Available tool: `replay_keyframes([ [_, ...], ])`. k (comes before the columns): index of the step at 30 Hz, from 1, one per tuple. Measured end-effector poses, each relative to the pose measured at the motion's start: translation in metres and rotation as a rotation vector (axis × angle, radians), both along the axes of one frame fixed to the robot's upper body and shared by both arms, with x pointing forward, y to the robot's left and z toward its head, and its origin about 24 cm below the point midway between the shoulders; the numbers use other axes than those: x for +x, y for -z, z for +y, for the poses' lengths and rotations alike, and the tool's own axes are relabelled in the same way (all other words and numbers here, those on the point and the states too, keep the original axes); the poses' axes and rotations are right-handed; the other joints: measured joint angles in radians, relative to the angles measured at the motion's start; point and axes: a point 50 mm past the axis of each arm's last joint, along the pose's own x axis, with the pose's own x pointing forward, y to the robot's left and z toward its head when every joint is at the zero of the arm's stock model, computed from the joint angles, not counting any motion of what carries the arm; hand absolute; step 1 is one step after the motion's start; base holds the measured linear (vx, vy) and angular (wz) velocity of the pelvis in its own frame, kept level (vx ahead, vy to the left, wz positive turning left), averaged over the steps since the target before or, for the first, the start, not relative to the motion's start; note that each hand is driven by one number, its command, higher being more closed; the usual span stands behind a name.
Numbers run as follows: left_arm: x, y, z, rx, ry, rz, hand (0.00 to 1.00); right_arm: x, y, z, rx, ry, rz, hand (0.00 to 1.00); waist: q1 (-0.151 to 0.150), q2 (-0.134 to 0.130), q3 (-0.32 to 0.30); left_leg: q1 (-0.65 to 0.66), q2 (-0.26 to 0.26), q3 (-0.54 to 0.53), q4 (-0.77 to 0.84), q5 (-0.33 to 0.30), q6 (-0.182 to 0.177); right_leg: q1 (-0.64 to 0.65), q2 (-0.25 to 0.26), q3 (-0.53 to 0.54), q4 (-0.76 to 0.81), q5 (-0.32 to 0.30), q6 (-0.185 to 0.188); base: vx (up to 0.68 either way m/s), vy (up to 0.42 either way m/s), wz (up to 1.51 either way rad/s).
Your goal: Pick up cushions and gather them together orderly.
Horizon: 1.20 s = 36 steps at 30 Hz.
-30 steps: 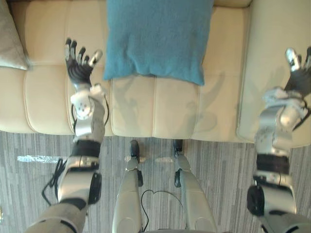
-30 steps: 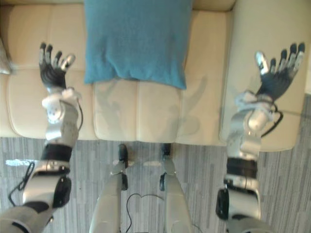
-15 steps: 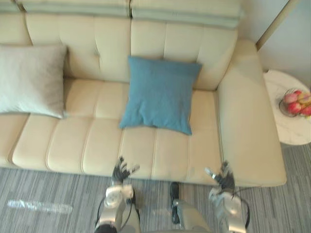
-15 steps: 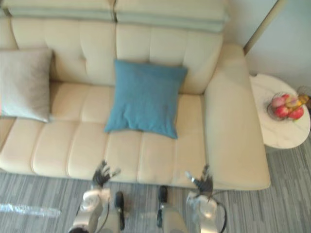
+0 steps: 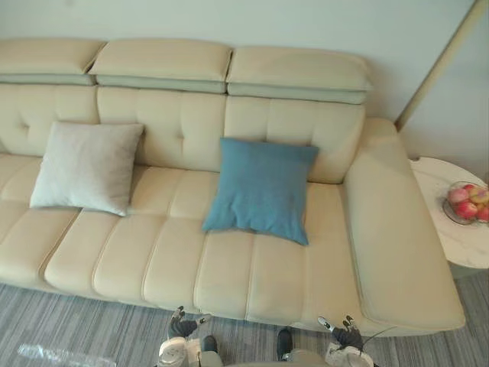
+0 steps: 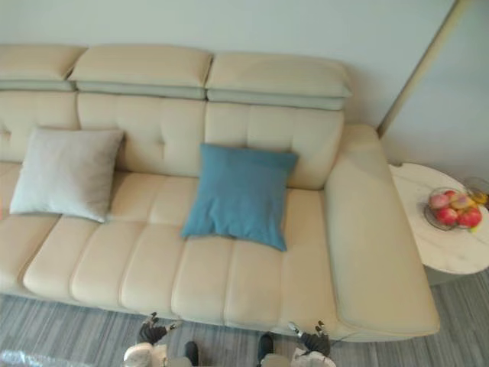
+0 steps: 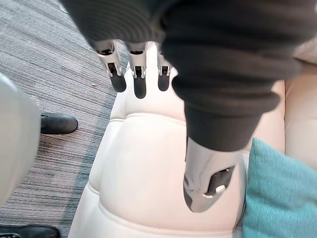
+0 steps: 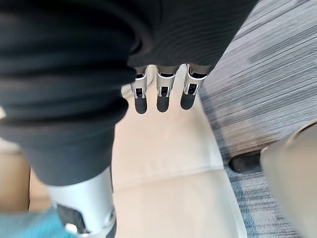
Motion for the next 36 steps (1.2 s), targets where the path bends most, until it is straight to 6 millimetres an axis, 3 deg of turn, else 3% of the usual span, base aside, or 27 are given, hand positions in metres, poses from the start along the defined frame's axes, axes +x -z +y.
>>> replay_keyframes([
  [1,0.008,-0.004,0.000,0.010,0.017,-0.026,0.00,0.012,-0.005,0.002,-0.002,-0.019,-0.030,0.00,0.000,-0.003,0.003,-0.013,0.001,-0.005,-0.001,0.003,-0.004,-0.015,-0.015,-0.015,-0.010,0.011,-0.018,-0.09,-0.011,0.23],
  [3,0.014,-0.006,-0.007,-0.008,0.024,-0.041,0.00,0.023,-0.009,0.003,-0.003,-0.028,-0.055,0.00,0.007,0.000,0.024,-0.046,0.045,0.039,0.268,-0.134,0.055,-0.012,-0.020,-0.025,0.013,0.015,-0.026,-0.07,-0.005,0.05],
  [5,0.013,-0.005,-0.016,-0.025,0.046,-0.039,0.00,0.024,-0.010,-0.002,-0.018,-0.029,-0.056,0.00,0.001,0.001,0.024,0.005,0.096,0.030,0.475,-0.208,-0.005,-0.006,-0.022,-0.025,0.032,0.017,-0.025,-0.10,0.049,-0.05],
  [7,0.014,-0.005,-0.018,-0.027,0.054,-0.041,0.00,0.023,-0.010,-0.006,-0.031,-0.026,-0.051,0.00,-0.014,0.012,0.019,0.073,0.111,0.011,0.497,-0.241,-0.046,-0.019,-0.022,-0.024,0.049,0.032,-0.010,-0.17,0.219,0.02],
  [8,0.021,-0.009,-0.017,-0.020,0.061,-0.062,0.00,0.025,-0.011,-0.006,-0.035,-0.025,-0.054,0.00,-0.029,0.022,0.016,0.100,0.095,-0.005,0.439,-0.305,-0.069,-0.045,-0.024,-0.022,0.047,0.061,0.005,-0.21,0.252,-0.01],
  [10,0.030,-0.014,-0.013,-0.002,0.077,-0.091,0.00,0.027,-0.011,0.000,-0.028,-0.046,-0.050,0.00,-0.039,-0.004,0.028,0.099,0.061,0.016,0.354,-0.357,-0.032,-0.074,-0.040,-0.010,0.004,0.119,0.024,-0.31,0.238,0.04],
  [11,0.033,-0.016,-0.008,0.015,0.086,-0.098,0.00,0.025,-0.008,0.007,-0.013,-0.057,-0.033,0.00,-0.045,-0.031,0.039,0.097,0.034,0.031,0.314,-0.388,-0.008,-0.088,-0.057,0.007,-0.028,0.149,0.028,-0.36,0.237,-0.09],
  [12,0.033,-0.016,-0.004,0.028,0.085,-0.096,0.00,0.021,-0.005,0.013,0.005,-0.060,-0.016,0.00,-0.035,-0.042,0.059,0.093,0.020,0.054,0.335,-0.390,0.000,-0.086,-0.066,0.022,-0.050,0.173,0.018,-0.37,0.223,-0.44],
  [14,0.015,-0.007,0.003,0.038,0.068,-0.037,0.00,0.015,-0.002,0.016,0.015,-0.067,0.011,0.00,-0.024,-0.061,0.054,0.077,0.008,0.097,0.383,-0.405,0.028,-0.080,-0.079,0.034,-0.095,0.181,0.016,-0.36,0.178,-0.69],
  [15,0.008,-0.004,0.005,0.040,0.060,-0.014,0.00,0.016,-0.002,0.014,-0.012,-0.097,0.019,0.00,-0.019,-0.058,0.056,0.075,0.011,0.128,0.387,-0.404,0.043,-0.082,-0.082,0.018,-0.111,0.123,0.018,-0.28,0.112,-0.68],
  [16,0.006,-0.003,0.005,0.039,0.053,-0.006,0.00,0.018,-0.003,0.013,-0.025,-0.115,0.017,0.00,-0.008,-0.037,0.068,0.075,0.037,0.152,0.383,-0.395,0.057,-0.100,-0.088,-0.003,-0.064,0.117,0.012,-0.28,0.074,-0.62],
  [17,0.004,-0.001,0.006,0.036,0.038,0.004,0.00,0.016,-0.002,0.013,-0.034,-0.130,0.026,0.00,-0.008,-0.042,0.065,0.072,0.042,0.159,0.383,-0.384,0.060,-0.128,-0.096,-0.010,0.107,0.103,0.004,-0.18,-0.029,-0.33],
  [19,-0.001,0.001,0.009,0.039,0.028,0.021,0.00,0.012,0.000,0.016,-0.032,-0.140,0.041,0.00,-0.002,-0.049,0.061,0.073,0.045,0.163,0.379,-0.372,0.054,-0.132,-0.099,0.013,0.346,-0.037,0.014,-0.13,-0.058,-0.11],
  [21,-0.004,0.003,0.009,0.036,0.030,0.041,0.00,0.009,0.001,0.016,-0.033,-0.141,0.049,0.00,-0.002,-0.071,0.049,0.073,0.045,0.150,0.379,-0.359,0.038,-0.111,-0.113,0.048,0.523,-0.161,0.050,-0.05,-0.162,0.14],
  [23,-0.004,0.003,0.010,0.035,0.021,0.046,0.00,-0.005,0.007,0.015,-0.025,-0.135,0.090,0.00,-0.005,-0.087,0.027,0.072,0.037,0.108,0.373,-0.346,0.012,-0.061,-0.096,0.050,0.477,-0.205,0.090,-0.01,-0.212,0.33],
  [24,-0.004,0.004,0.008,0.028,0.016,0.049,0.00,-0.007,0.008,0.015,-0.025,-0.135,0.098,0.00,-0.003,-0.083,0.022,0.071,0.039,0.102,0.360,-0.341,0.008,-0.055,-0.087,0.050,0.454,-0.205,0.090,-0.03,-0.215,0.00],
  [26,-0.005,0.006,-0.006,-0.017,-0.003,0.054,0.00,-0.010,0.011,0.009,-0.031,-0.135,0.126,0.00,0.013,-0.052,-0.019,0.076,0.045,0.100,0.195,-0.247,0.026,0.001,-0.022,0.049,0.195,-0.156,0.041,-0.04,-0.132,-0.22],
  [31,-0.006,0.009,-0.013,-0.028,0.028,0.081,0.00,-0.024,0.020,0.003,-0.009,-0.086,0.198,0.00,0.005,-0.040,-0.025,0.107,0.025,0.073,0.019,-0.124,0.013,0.029,0.011,0.047,0.020,-0.037,0.025,-0.03,-0.033,-0.06],
  [36,-0.013,0.012,-0.004,-0.005,0.029,0.105,0.00,-0.040,0.023,-0.004,-0.004,-0.032,0.235,0.00,-0.002,-0.044,-0.025,0.166,0.002,0.060,-0.009,-0.115,0.017,0.109,-0.006,0.040,-0.039,-0.013,0.039,-0.03,0.062,0.08],
])
